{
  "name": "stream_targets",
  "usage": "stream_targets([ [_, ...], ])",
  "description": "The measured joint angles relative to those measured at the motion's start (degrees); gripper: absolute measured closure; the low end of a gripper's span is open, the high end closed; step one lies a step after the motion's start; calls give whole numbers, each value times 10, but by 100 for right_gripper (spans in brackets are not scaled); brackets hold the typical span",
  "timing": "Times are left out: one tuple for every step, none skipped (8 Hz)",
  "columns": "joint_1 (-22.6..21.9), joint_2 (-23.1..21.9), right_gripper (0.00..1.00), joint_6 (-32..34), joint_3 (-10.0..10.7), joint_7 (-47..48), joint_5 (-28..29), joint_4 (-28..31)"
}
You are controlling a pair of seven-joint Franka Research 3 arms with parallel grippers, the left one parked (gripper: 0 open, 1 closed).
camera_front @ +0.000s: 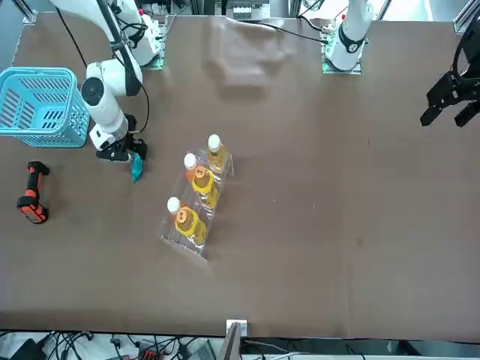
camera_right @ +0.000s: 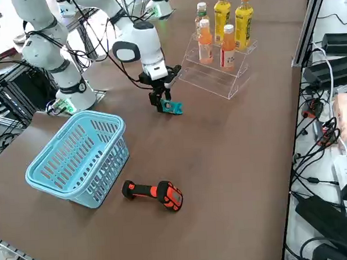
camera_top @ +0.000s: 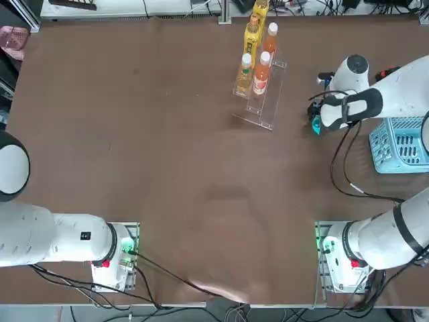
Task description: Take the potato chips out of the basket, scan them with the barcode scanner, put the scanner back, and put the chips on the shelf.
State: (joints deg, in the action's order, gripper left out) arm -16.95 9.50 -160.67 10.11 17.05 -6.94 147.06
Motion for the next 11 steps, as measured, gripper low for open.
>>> stream_targets([
  [0,-8,0,3,0,0,0,-4],
  [0,-24,0,25,0,-1,0,-13],
  [1,-47,0,65,1,-13,0,-29],
  [9,-70,0,102,8,-56,0,-47],
  [34,-82,0,129,22,-127,0,-68],
  [73,-82,0,153,35,-207,0,-91],
  [119,-77,0,182,41,-275,0,-120],
  [151,-67,0,212,43,-321,0,-151],
  [176,-51,0,245,43,-359,0,-189],
  [195,-32,0,269,43,-387,0,-225],
  [211,-11,0,278,42,-410,0,-254],
])
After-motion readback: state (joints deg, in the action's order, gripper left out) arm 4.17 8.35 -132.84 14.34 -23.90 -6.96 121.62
